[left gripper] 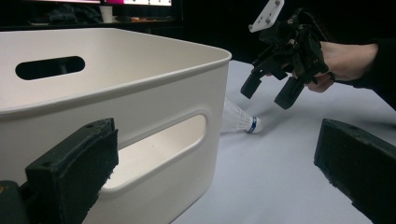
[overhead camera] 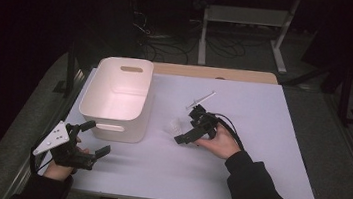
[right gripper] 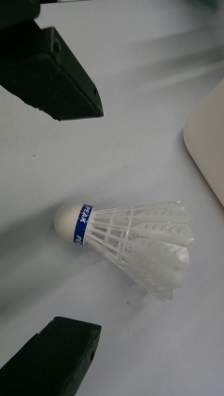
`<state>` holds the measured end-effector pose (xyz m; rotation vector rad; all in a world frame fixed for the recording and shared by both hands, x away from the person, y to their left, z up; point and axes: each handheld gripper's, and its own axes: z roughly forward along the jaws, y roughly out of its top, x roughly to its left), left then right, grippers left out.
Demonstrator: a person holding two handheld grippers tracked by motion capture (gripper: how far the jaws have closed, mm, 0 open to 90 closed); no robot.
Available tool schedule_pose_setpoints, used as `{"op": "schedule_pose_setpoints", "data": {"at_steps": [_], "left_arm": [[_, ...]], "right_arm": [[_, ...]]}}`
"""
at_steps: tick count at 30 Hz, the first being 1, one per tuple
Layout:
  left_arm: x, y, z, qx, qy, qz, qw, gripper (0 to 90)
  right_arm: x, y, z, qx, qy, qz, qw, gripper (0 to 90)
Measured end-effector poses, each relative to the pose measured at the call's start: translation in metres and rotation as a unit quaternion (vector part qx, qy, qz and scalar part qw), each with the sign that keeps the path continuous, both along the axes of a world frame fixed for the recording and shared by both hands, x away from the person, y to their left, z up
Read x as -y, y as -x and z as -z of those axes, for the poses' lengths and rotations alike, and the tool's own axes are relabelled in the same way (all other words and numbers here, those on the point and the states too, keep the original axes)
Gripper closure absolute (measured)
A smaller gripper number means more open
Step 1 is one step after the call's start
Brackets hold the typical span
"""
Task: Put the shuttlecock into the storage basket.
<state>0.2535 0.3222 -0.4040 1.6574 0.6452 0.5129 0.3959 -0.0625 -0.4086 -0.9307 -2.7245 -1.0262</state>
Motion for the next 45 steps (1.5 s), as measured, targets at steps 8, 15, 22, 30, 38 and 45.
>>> {"op": "schedule_pose_setpoints", "data": {"at_steps": [8, 15, 22, 30, 38, 45], "left_arm": [[0.0, 0.0, 0.0, 0.0, 0.0, 0.0, 1.0, 0.0], [0.0, 0.0, 0.0, 0.001, 0.0, 0.0, 1.0, 0.0], [0.0, 0.0, 0.0, 0.001, 0.001, 0.0, 1.0, 0.0], [0.0, 0.0, 0.0, 0.001, 0.001, 0.0, 1.0, 0.0], [0.0, 0.0, 0.0, 0.001, 0.0, 0.001, 1.0, 0.0], [0.0, 0.0, 0.0, 0.001, 0.0, 0.001, 1.0, 0.0]], "right_arm": [[-0.004, 0.001, 0.007, -0.002, 0.016, 0.01, 0.9998, 0.0], [-0.003, 0.0, 0.009, -0.007, 0.01, 0.024, 0.9996, 10.4], [-0.003, -0.001, 0.01, -0.011, 0.013, 0.027, 0.9995, 13.5], [-0.006, -0.001, 0.014, -0.025, 0.019, 0.019, 0.9993, 27.5], [-0.008, -0.001, 0.015, -0.023, 0.029, 0.029, 0.9989, 36.9], [-0.01, -0.002, 0.018, -0.029, 0.035, 0.029, 0.9985, 44.0]]}}
